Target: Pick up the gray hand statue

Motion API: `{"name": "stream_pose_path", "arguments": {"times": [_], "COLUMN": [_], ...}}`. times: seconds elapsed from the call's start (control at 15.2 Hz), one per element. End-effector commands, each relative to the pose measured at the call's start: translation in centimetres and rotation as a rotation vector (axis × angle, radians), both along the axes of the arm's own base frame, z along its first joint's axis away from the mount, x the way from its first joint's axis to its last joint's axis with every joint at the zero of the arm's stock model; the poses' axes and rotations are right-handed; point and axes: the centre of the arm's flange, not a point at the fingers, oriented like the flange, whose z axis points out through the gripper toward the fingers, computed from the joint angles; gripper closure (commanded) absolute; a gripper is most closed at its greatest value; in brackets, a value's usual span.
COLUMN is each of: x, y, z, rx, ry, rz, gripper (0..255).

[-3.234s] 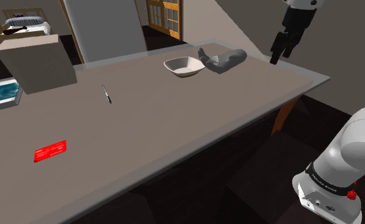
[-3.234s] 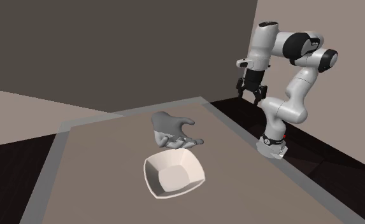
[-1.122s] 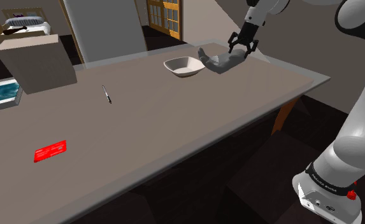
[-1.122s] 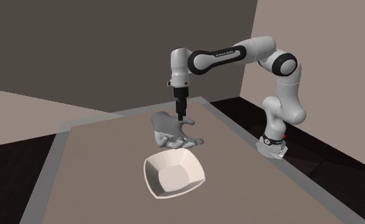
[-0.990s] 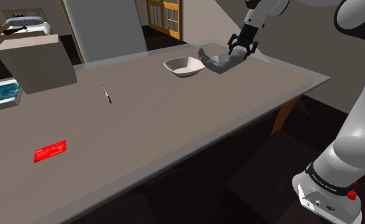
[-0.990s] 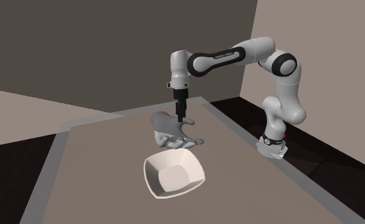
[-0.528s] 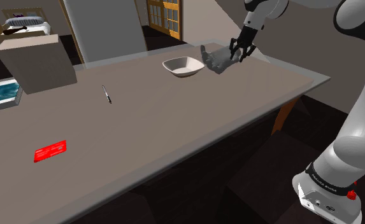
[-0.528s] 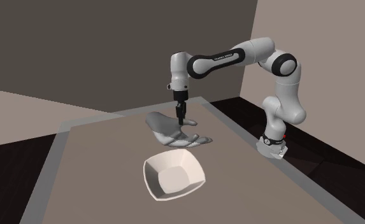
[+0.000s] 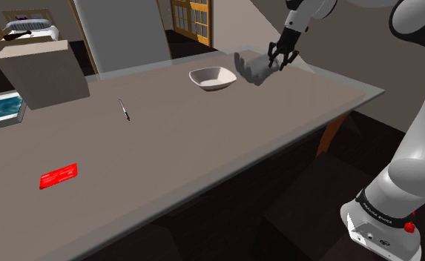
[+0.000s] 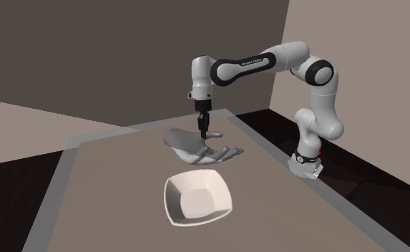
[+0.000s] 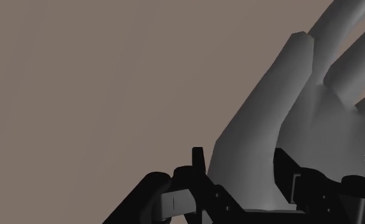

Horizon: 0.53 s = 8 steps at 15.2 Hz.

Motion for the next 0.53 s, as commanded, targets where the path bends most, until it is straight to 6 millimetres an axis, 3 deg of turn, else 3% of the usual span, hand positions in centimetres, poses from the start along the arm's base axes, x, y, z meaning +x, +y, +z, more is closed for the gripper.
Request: {"name": "stream_pose_path", "arguments": {"times": [0.0, 0.46], "x": [0.0, 0.0], "y": [0.1, 0.1], "z": [1.1, 4.8], "rx": [0.001, 0.001], "ry": [-0.002, -0.002], "rz": [0.002, 0.002], "gripper": [255, 255]}}
